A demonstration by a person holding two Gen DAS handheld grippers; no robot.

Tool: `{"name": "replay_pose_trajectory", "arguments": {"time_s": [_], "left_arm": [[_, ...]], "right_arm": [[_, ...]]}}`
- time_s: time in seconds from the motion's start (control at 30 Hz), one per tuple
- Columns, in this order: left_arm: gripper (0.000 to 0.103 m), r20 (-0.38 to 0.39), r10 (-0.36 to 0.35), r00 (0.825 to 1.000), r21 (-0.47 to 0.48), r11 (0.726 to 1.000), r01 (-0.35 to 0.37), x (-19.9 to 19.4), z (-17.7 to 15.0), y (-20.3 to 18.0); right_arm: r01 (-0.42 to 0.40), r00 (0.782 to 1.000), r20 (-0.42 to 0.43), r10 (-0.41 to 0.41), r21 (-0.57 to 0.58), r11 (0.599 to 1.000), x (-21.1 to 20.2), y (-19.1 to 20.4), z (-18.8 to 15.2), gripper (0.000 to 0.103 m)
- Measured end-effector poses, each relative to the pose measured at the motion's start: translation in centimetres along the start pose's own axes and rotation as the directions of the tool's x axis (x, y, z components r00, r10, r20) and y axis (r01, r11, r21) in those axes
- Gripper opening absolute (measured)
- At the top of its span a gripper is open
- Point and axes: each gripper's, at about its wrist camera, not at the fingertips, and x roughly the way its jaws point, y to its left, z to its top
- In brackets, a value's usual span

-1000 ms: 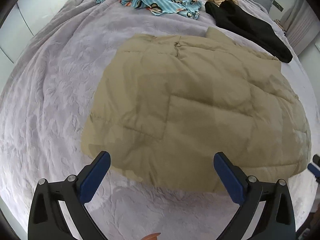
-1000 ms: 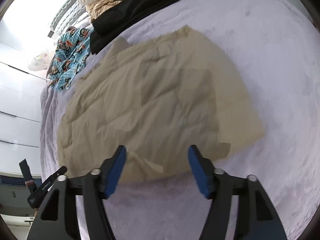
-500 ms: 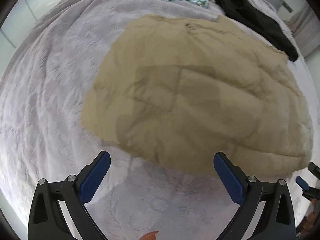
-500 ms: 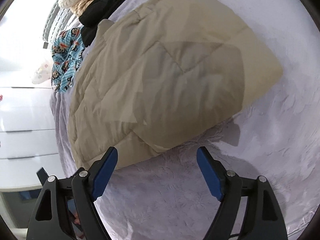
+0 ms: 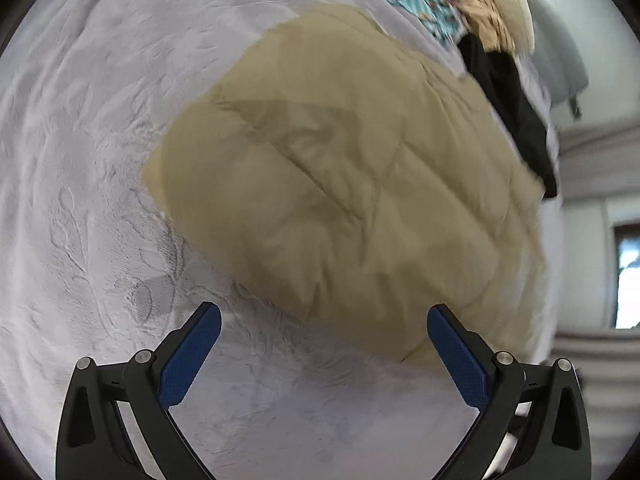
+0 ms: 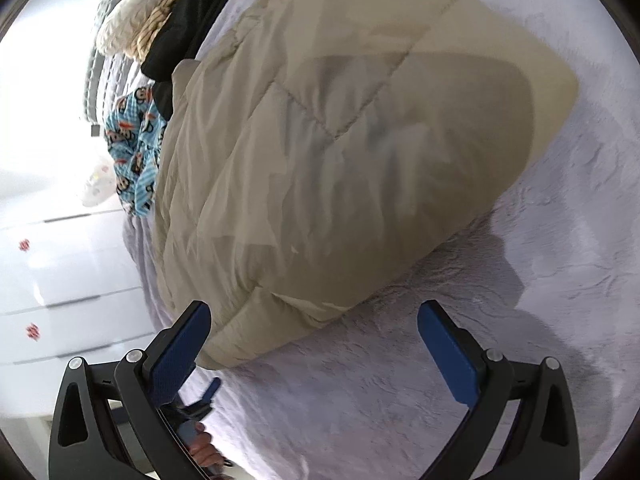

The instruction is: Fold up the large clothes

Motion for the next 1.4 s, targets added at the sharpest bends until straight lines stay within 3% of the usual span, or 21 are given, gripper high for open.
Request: {"name": "replay_pose_trajectory", "arguments": {"time_s": [0.1,0.23,0.37,0.57,0.9,0.97,1.03,1.1,1.13,1.2,1.23,1.3,1.4], "left_arm": [[0.103,0.019,-0.053,0.998,-0.066,0.996,0.055,-0.2,0.5,2.0],[0.103,-0.003,-0.074,0.997,-0.052,0.996,0.074,1.4,1.6,3.0],[0.103,-0.014,-0.121,0.993,-0.054,0.991,0.120,3.5,2.3,2.2],[0.103,0.036,-0.186,0.982,-0.062,0.980,0.188,4.6,3.6,0.0],[0.102,0.061,-0.148,0.987,-0.114,0.981,0.155,7.6,6.0,-0.6],[0.092,0.073,-0.115,0.991,-0.090,0.989,0.121,7.4,6.0,-1.1],[0.068,0.089,-0.082,0.993,-0.039,0.996,0.085,6.9,6.1,-1.9],[0.051,0.103,-0.062,0.993,0.011,0.998,0.061,6.1,6.2,-2.9],[0.043,0.113,-0.047,0.992,0.040,0.998,0.043,5.7,6.2,-3.4],[0.034,0.133,-0.023,0.991,0.094,0.995,0.011,4.9,6.3,-4.3],[0.029,0.147,-0.012,0.989,0.125,0.992,-0.007,4.5,6.2,-4.9],[0.025,0.172,0.009,0.985,0.182,0.983,-0.041,3.7,5.9,-5.9],[0.021,0.218,0.033,0.976,0.263,0.961,-0.091,2.1,4.9,-7.2]], "right_arm": [[-0.048,0.999,-0.016,0.048,0.022,0.999,0.3,-0.4,0.4,0.103],[-0.105,0.994,0.017,0.104,0.059,0.993,0.4,-1.2,1.5,0.103],[-0.171,0.985,0.008,0.172,0.128,0.977,2.0,-1.9,2.3,0.103],[-0.207,0.978,-0.001,0.208,0.101,0.973,4.2,-0.1,3.4,0.103],[-0.194,0.981,-0.010,0.196,0.099,0.976,6.8,-0.1,4.9,0.103],[-0.193,0.981,-0.011,0.195,0.104,0.976,6.9,-0.2,4.9,0.103],[-0.190,0.981,-0.016,0.193,0.117,0.975,7.0,-0.2,5.0,0.103],[-0.183,0.982,-0.017,0.187,0.134,0.974,6.9,-0.2,5.0,0.102],[-0.183,0.982,-0.013,0.187,0.140,0.973,6.9,0.0,5.1,0.100],[-0.170,0.985,0.002,0.171,0.155,0.973,6.7,0.0,5.0,0.081],[-0.161,0.987,0.006,0.162,0.158,0.974,6.5,0.0,4.9,0.061],[-0.168,0.986,0.018,0.167,0.153,0.974,6.0,0.3,4.7,0.041],[-0.149,0.988,0.043,0.145,0.101,0.984,5.1,1.7,4.3,0.028]]}}
